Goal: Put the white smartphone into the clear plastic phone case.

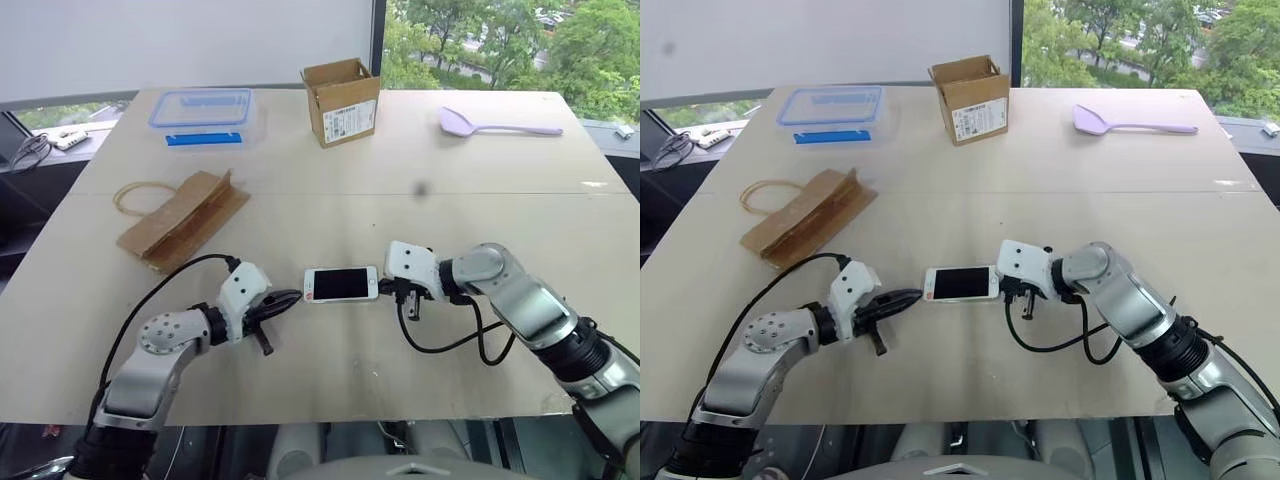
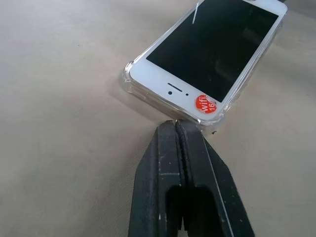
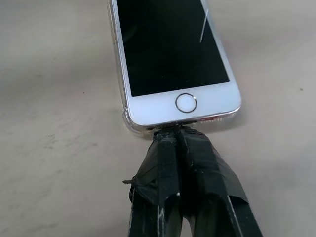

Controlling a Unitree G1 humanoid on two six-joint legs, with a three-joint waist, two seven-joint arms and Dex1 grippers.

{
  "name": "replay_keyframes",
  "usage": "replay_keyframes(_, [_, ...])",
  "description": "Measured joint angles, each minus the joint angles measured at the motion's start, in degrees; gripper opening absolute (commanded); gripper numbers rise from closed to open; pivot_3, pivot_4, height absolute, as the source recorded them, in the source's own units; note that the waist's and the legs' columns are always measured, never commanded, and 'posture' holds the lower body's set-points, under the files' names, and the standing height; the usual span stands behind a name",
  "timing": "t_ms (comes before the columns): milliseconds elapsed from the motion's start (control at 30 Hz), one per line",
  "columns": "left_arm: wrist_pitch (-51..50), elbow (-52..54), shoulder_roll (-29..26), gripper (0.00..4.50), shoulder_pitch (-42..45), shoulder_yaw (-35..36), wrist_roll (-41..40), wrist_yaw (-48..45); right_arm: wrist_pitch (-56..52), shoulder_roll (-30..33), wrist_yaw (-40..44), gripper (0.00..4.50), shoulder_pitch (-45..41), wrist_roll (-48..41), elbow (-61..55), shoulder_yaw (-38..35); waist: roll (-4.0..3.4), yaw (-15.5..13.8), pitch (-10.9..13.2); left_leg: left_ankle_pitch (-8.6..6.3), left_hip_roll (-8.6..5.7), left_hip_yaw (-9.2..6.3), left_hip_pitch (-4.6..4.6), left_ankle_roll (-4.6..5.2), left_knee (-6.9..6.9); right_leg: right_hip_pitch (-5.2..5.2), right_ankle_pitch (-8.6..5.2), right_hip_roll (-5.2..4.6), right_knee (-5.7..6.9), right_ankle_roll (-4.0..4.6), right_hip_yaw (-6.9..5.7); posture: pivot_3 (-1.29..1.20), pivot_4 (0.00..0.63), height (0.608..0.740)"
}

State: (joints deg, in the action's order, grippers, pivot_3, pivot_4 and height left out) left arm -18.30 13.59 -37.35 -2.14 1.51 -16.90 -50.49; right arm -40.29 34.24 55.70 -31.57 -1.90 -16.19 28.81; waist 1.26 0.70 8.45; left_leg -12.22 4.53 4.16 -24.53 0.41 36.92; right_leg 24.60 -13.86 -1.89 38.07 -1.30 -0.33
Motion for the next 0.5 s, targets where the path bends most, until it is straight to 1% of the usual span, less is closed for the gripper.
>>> replay_keyframes(167, [0.0,-0.7,-0.4,0.02,0.1,0.3,-0.8,-0.5,-1.4,2.8,-0.1,0.0,0.7,-1.2,-2.4,-3.7,0.01,0.0,0.0,0.0,0.0,0.0,-0.07,0.0,-0.01,0.04,0.03,0.0,-0.04,-0.06,-0.01,0.0,0.15,0.74])
replay_keyframes(267, [0.1,-0.9,-0.4,0.02,0.2,0.3,-1.2,-0.5,-2.1,3.0,-0.3,0.0,0.8,-1.8,-3.0,-5.0,0.01,0.1,0.0,0.0,0.0,-0.01,-0.05,0.0,-0.01,0.04,0.02,0.01,-0.03,-0.05,-0.01,0.0,0.15,0.74])
replay_keyframes(400, [0.1,-1.5,-0.3,0.02,0.7,0.1,-1.3,-0.7,-2.2,2.2,-0.8,0.0,0.7,-2.6,-3.1,-5.0,0.01,0.0,0.0,0.0,0.0,-0.02,-0.06,0.0,-0.01,0.04,0.02,0.01,-0.04,-0.04,-0.01,0.0,0.15,0.74])
replay_keyframes(500, [0.1,-1.8,0.1,0.02,1.4,-0.3,-1.1,-0.5,-1.9,-0.2,-1.1,0.0,-0.4,-2.4,-2.4,-3.3,0.01,0.0,0.0,0.0,0.0,-0.02,-0.05,0.0,0.0,0.03,0.03,0.01,-0.02,-0.05,-0.01,0.0,0.15,0.74])
